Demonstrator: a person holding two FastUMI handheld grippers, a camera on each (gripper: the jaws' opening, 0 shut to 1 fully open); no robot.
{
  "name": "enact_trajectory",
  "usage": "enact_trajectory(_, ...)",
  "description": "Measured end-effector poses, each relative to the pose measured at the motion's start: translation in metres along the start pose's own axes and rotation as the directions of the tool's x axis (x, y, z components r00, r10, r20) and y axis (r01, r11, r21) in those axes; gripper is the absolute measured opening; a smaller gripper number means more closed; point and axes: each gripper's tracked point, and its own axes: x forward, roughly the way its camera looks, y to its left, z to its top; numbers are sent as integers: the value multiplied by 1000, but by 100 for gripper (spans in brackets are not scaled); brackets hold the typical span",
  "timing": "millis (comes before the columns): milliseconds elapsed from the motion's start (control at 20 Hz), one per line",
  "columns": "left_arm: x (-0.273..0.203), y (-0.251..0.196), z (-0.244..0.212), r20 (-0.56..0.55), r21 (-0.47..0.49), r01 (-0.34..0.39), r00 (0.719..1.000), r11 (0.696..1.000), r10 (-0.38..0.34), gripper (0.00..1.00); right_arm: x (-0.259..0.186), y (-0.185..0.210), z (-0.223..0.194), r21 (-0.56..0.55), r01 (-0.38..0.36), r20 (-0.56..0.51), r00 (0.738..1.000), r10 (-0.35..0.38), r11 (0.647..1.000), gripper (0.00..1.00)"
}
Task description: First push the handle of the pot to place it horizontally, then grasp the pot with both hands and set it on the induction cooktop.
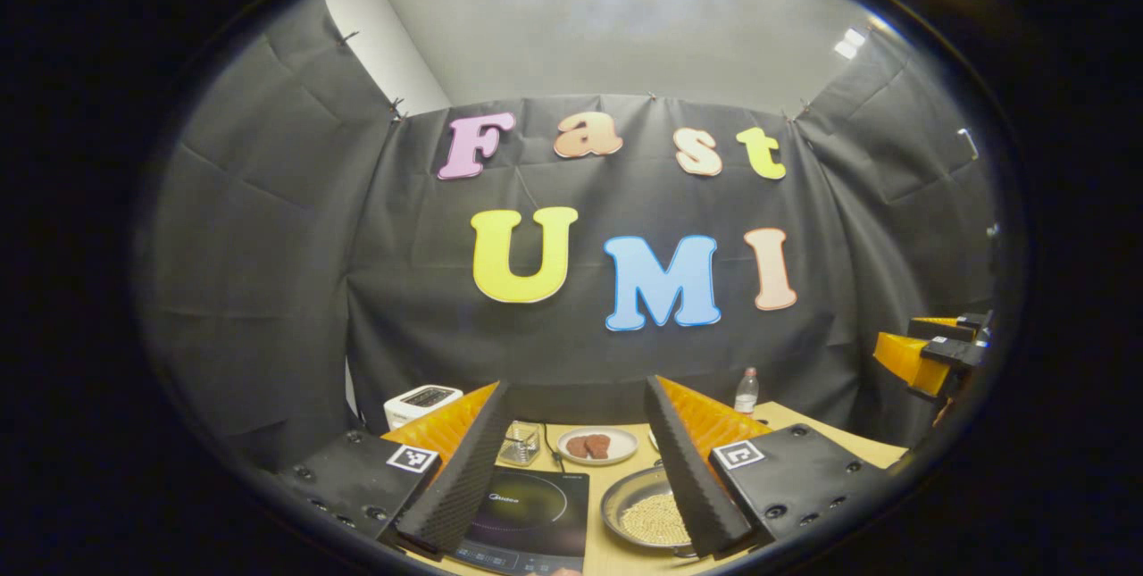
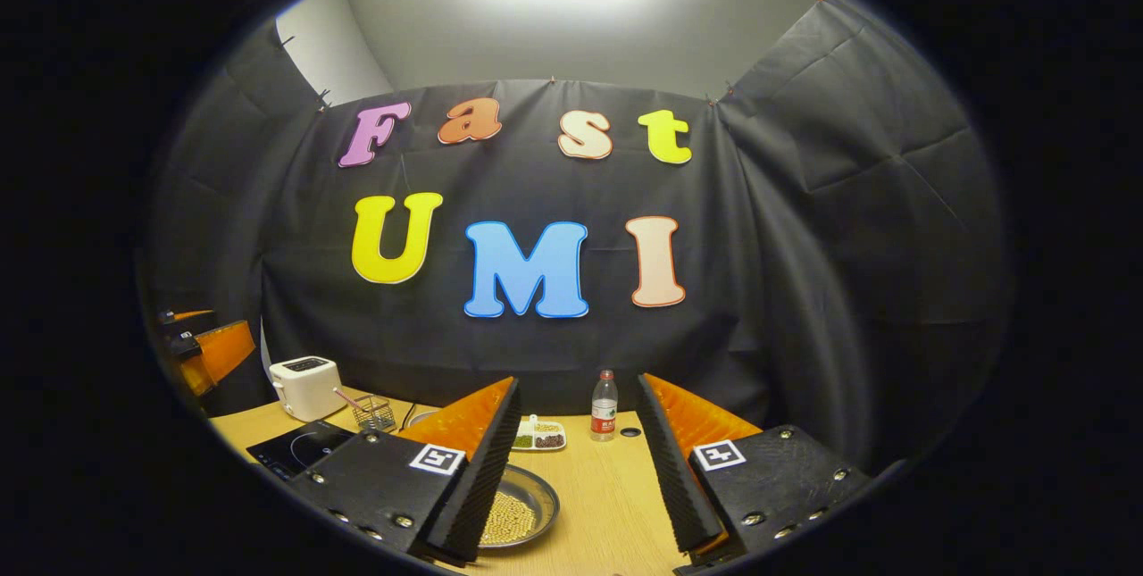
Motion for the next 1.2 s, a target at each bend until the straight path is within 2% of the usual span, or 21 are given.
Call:
enact_trajectory(50, 0, -1, 1, 1, -3, 0, 1000, 1000, 0, 99, 0, -2, 0, -3, 5, 0, 1000, -5, 1000, 76)
enact_trajectory(100, 1, -2, 0, 2, -2, 0, 1000, 1000, 0, 96, 1, -2, 0, -5, -2, -2, 1000, 2, 1000, 62)
enact_trajectory(150, 1, -3, 0, 1, 0, 0, 1000, 1000, 0, 96, 2, -1, -3, -5, -10, -16, 1000, 10, 1000, 55)
enact_trajectory(200, 2, -4, 0, 0, 3, -1, 1000, 1000, 1, 96, 2, 0, -8, -8, -20, -31, 999, 20, 1000, 59)
enact_trajectory(250, 3, -6, 1, 2, 4, -2, 1000, 1000, 2, 96, 3, -8, -8, -13, 13, -24, 1000, -13, 1000, 59)
enact_trajectory(300, 2, -7, 3, 5, 7, -4, 1000, 1000, 4, 96, 3, -16, 0, -9, 36, -10, 999, -36, 999, 17)
enact_trajectory(350, 1, -7, 4, 6, 10, -6, 1000, 1000, 6, 96, 5, -14, 0, -2, 26, -10, 1000, -26, 1000, 8)
enact_trajectory(450, 1, -12, 4, 6, 7, -2, 1000, 1000, 2, 96, 6, -10, -6, -5, 8, -19, 1000, -8, 1000, 8)
enact_trajectory(500, 2, -12, 5, 7, 10, -6, 1000, 1000, 6, 96, 14, -21, -1, 0, 29, -8, 1000, -29, 1000, 8)
enact_trajectory(700, 5, -18, 7, 14, 8, -22, 1000, 1000, 22, 96, 10, -9, -3, 3, -47, -3, 999, 47, 999, 0)
enact_trajectory(850, 4, -18, 5, 11, 12, -51, 999, 999, 51, 96, 14, -1, -5, 10, -101, 0, 995, 101, 995, 0)
enact_trajectory(900, 3, -19, 4, 11, 11, -62, 998, 998, 62, 99, 16, 3, -8, 16, -122, -7, 992, 123, 992, 0)
enact_trajectory(1000, 1, -16, 2, 10, 21, -89, 996, 996, 89, 96, 18, 11, -14, 31, -166, -18, 986, 166, 986, 0)
enact_trajectory(1050, 0, -12, 4, 12, 31, -106, 994, 994, 106, 99, 20, 15, -15, 35, -186, -21, 982, 187, 982, 0)
enact_trajectory(1100, -2, -8, 5, 18, 39, -122, 992, 992, 122, 94, 21, 19, -18, 36, -204, -24, 979, 205, 978, 0)
enact_trajectory(1200, -6, -1, 8, 22, 49, -145, 989, 988, 144, 93, 21, 27, -20, 40, -231, -27, 972, 232, 972, 0)
